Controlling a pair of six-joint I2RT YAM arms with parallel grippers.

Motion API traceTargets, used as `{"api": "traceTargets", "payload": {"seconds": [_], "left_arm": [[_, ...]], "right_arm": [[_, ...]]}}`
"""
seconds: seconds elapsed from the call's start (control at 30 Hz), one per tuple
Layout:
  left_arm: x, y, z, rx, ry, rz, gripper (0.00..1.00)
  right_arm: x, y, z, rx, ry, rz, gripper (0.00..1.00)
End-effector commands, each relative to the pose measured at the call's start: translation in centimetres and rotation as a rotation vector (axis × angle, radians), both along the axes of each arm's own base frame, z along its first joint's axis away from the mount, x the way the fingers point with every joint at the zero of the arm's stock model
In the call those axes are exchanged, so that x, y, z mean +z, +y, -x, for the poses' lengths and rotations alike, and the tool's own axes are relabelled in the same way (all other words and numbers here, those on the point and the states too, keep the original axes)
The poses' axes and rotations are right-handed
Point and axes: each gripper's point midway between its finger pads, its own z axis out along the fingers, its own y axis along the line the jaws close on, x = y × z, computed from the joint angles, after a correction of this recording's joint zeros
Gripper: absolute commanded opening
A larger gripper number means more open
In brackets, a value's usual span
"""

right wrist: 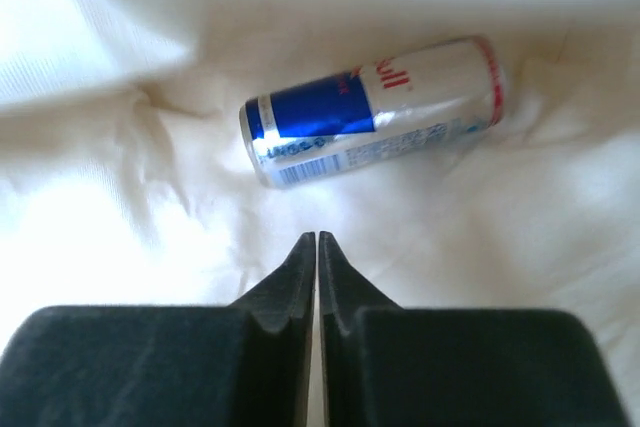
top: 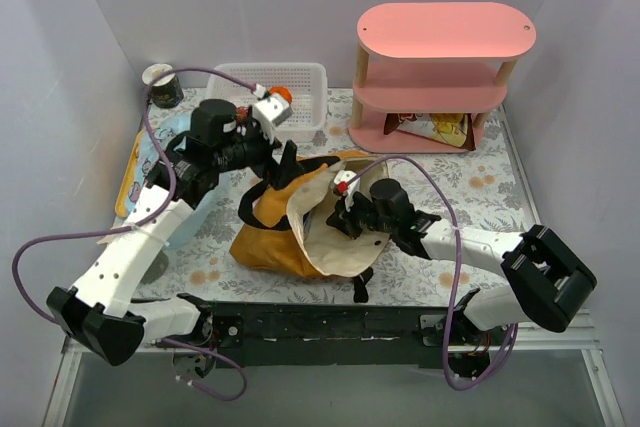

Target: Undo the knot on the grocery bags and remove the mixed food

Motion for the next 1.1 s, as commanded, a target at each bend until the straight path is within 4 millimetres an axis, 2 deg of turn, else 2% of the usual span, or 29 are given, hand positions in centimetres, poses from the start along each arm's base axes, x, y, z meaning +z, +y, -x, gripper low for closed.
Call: {"api": "traceTargets", "payload": {"seconds": [0.0, 0.03, 0.1, 0.13, 0.17, 0.27, 0.3, 0.33, 0.4, 0.53, 0.6, 0.63, 0.67, 0.73, 0.8, 0.87, 0.97, 1.07], "left_arm": [[9.9, 2.4, -3.6, 0.235, -0.271, 0.095, 0.89], [10.4, 2.9, -3.9, 0.263, -0.294, 0.092, 0.90], [8.9, 4.2, -4.6, 0.343, -0.274, 0.048, 0.93], [7.5, 4.5, -4.8, 0.367, -0.232, 0.029, 0.93], [4.6, 5.1, -4.7, 0.410, -0.137, -0.001, 0.92], [-0.3, 5.6, -3.8, 0.425, 0.043, -0.024, 0.87], [-2.8, 5.8, -3.3, 0.440, 0.115, -0.031, 0.85], [-3.8, 5.7, -3.0, 0.433, 0.146, -0.039, 0.81], [-6.1, 6.1, -3.2, 0.461, 0.207, -0.072, 0.79], [-8.8, 8.0, -4.7, 0.542, 0.320, -0.121, 0.85], [-9.7, 7.5, -4.5, 0.490, 0.402, -0.112, 0.88], [-11.2, 7.1, -4.0, 0.456, 0.473, -0.144, 0.89], [-12.0, 6.9, -3.8, 0.444, 0.518, -0.149, 0.89], [-13.9, 6.7, -3.2, 0.437, 0.593, -0.170, 0.88], [-14.5, 6.3, -2.8, 0.411, 0.622, -0.153, 0.86], [-15.7, 6.0, -2.4, 0.400, 0.659, -0.148, 0.84], [-17.7, 6.5, -1.8, 0.420, 0.723, -0.171, 0.80], [-18.3, 6.7, -1.9, 0.413, 0.734, -0.148, 0.71]], "right_arm": [[3.7, 1.4, -2.2, -0.039, -0.077, -0.073, 0.13], [4.0, 1.4, -2.6, -0.060, -0.082, -0.080, 0.16], [4.1, 1.3, -3.0, -0.109, -0.043, -0.100, 0.23], [4.2, 1.2, -3.5, -0.154, -0.035, -0.102, 0.25], [4.3, 1.1, -3.8, -0.180, -0.015, -0.110, 0.31], [4.7, 1.7, -4.0, -0.206, 0.042, -0.147, 0.35], [4.6, 2.0, -3.9, -0.200, 0.056, -0.152, 0.35], [4.6, 2.3, -3.6, -0.193, 0.082, -0.166, 0.35], [4.5, 2.7, -3.9, -0.194, 0.097, -0.176, 0.35], [4.3, 3.0, -4.2, -0.205, 0.103, -0.182, 0.35], [4.2, 3.0, -4.3, -0.212, 0.109, -0.192, 0.37], [4.1, 2.9, -4.2, -0.219, 0.119, -0.195, 0.38], [4.0, 2.9, -4.3, -0.228, 0.132, -0.202, 0.44], [3.5, 3.1, -4.3, -0.252, 0.181, -0.220, 0.50], [3.6, 3.5, -4.5, -0.274, 0.230, -0.249, 0.57], [2.8, 4.0, -4.8, -0.290, 0.269, -0.251, 0.62], [2.6, 5.1, -5.8, -0.310, 0.304, -0.263, 0.66], [2.4, 5.9, -6.9, -0.344, 0.321, -0.265, 0.68]]}}
